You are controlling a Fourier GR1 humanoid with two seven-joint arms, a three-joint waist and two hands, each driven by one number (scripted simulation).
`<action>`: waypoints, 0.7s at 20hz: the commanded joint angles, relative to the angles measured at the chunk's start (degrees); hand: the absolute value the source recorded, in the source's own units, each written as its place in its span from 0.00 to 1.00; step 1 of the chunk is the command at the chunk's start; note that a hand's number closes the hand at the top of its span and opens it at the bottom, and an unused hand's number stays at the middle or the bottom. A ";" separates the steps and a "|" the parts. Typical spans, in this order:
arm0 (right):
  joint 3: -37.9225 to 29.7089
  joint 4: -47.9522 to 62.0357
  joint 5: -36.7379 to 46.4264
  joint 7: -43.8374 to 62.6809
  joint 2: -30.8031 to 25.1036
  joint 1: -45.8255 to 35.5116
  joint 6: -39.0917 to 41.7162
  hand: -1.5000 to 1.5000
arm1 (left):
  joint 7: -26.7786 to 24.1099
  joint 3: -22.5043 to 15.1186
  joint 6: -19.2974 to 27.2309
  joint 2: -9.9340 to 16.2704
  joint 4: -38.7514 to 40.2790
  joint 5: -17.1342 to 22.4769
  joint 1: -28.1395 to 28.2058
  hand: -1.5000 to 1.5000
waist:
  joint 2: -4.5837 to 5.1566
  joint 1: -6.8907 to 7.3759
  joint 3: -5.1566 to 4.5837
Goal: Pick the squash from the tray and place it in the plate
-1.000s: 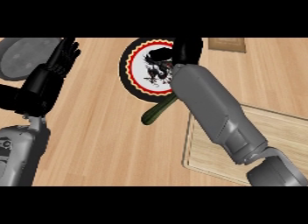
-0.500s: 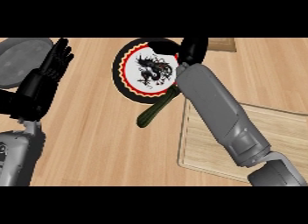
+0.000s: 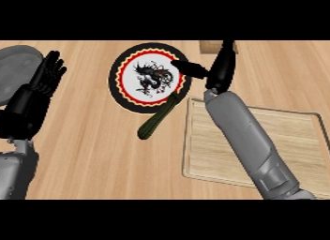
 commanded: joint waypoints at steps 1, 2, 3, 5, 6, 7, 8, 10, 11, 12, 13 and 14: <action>1.97 -10.38 0.71 0.92 -3.02 8.47 3.94 0.00 | -0.34 1.26 -0.82 0.67 -1.88 0.01 3.33 0.50 | -0.34 -0.92 -0.02; 1.51 -12.02 -0.32 -1.47 -4.38 10.90 6.20 0.00 | 3.24 0.70 0.34 -0.09 -2.40 0.05 0.22 0.50 | -0.28 -1.01 0.00; 2.39 -13.52 1.14 1.44 -5.94 11.91 6.42 0.00 | 3.41 0.05 0.48 -0.21 -6.34 -0.56 3.04 0.50 | -0.37 -0.86 -0.01; 3.04 -17.91 0.96 -0.17 -5.87 17.53 7.49 0.00 | 1.79 2.01 -1.04 0.32 -2.26 0.86 1.43 0.50 | -0.19 -0.91 -0.02; 3.68 -21.32 2.35 4.46 -8.46 17.38 8.58 0.00 | 0.16 2.57 -1.08 0.83 1.31 -0.05 -1.22 0.50 | -0.22 -1.25 -0.04; 4.76 -23.99 5.42 8.96 -8.46 17.26 6.78 0.00 | 4.87 1.73 -0.61 0.20 -4.94 0.43 1.48 0.50 | -0.29 -0.86 -0.03; 4.44 -25.56 3.74 5.29 -8.02 21.47 8.38 0.00 | 1.18 2.19 -1.63 1.08 -0.46 -0.78 -0.13 0.50 | -0.18 -0.97 -0.03; 5.81 -33.82 3.85 7.80 -11.33 27.53 10.42 0.00 | 2.66 -0.25 0.77 -1.67 -7.39 -2.01 5.00 0.50 | -0.43 -1.23 -0.03; 4.60 -33.90 4.25 7.97 -11.89 26.98 11.64 0.00 | 0.36 -0.47 0.26 -2.29 -3.11 -2.79 3.26 0.50 | -0.18 -0.98 -0.03; 4.89 -35.59 5.96 8.35 -11.53 27.91 10.37 0.00 | 4.49 -0.95 1.72 -2.98 -6.92 -2.69 1.38 0.50 | -0.20 -0.86 -0.02; 3.50 -34.53 5.06 6.21 -12.50 30.20 11.45 0.00 | 2.40 -0.84 0.60 -2.85 -6.87 -2.72 4.40 0.50 | -0.15 -0.70 -0.02; 3.14 -36.33 4.50 3.97 -12.13 32.80 11.26 0.00 | 4.47 1.99 -1.74 -0.46 -5.03 0.00 1.79 0.50 | -0.12 -0.76 -0.01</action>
